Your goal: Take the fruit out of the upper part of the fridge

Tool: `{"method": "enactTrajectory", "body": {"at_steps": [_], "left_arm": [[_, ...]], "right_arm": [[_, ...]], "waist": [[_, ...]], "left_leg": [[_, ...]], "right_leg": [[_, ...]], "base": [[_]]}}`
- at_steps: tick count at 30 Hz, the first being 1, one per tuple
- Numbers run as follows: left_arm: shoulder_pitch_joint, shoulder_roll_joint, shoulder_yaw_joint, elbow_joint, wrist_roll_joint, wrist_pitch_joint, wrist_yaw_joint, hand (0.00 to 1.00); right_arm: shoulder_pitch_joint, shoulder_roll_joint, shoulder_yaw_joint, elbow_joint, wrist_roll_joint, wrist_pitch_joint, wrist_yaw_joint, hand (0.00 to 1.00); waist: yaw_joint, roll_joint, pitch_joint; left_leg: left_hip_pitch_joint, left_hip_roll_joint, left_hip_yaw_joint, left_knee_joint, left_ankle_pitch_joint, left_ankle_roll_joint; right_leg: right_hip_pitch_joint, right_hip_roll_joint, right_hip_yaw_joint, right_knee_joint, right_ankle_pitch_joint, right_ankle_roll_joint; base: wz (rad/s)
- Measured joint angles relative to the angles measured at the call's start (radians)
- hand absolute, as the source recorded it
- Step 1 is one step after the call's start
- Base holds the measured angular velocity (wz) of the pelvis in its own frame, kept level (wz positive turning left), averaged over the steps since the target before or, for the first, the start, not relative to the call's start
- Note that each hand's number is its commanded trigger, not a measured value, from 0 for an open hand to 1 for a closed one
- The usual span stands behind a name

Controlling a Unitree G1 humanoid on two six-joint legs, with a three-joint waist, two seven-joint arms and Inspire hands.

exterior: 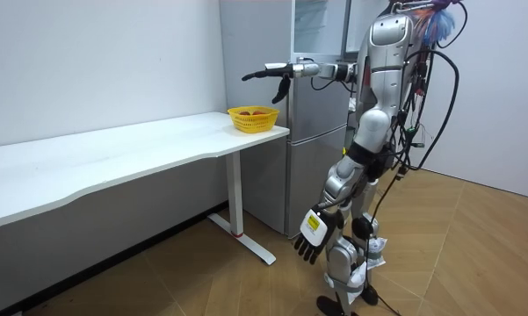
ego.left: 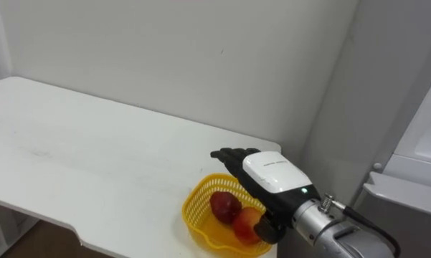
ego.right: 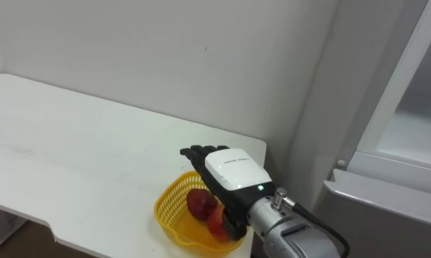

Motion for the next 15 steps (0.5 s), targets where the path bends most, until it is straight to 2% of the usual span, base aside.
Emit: {"method": "enactTrajectory", "body": {"at_steps": [8, 11, 15], "left_arm": [[0.008, -0.007, 0.0, 0.001, -0.006, 0.015, 0.009, 0.0], [0.008, -0.013, -0.001, 0.001, -0.006, 0.015, 0.009, 0.0], [0.011, -0.023, -0.03, 0.006, -0.006, 0.017, 0.03, 0.0]], "right_arm": [[0.0, 0.007, -0.022, 0.0, 0.19, 0.0, -0.001, 0.0], [0.002, 0.041, -0.057, 0.0, 0.248, -0.005, -0.021, 0.0], [0.014, 0.066, -0.061, -0.001, 0.334, -0.028, -0.068, 0.0]], "waist": [[-0.025, 0.007, 0.0013], [-0.031, 0.02, 0.0048], [-0.047, 0.051, -0.0005]], "left_leg": [[0.009, -0.001, -0.005, -0.001, 0.0, 0.0], [0.015, -0.001, -0.005, 0.0, 0.0, 0.0], [0.017, -0.002, -0.006, 0.0, 0.0, 0.0]], "right_leg": [[0.01, -0.006, 0.005, 0.0, 0.0, 0.0], [0.015, -0.006, 0.005, 0.0, 0.0, 0.0], [0.018, -0.008, 0.005, 0.0, 0.0, 0.0]], "base": [[0.01], [0.0], [0.0]]}}
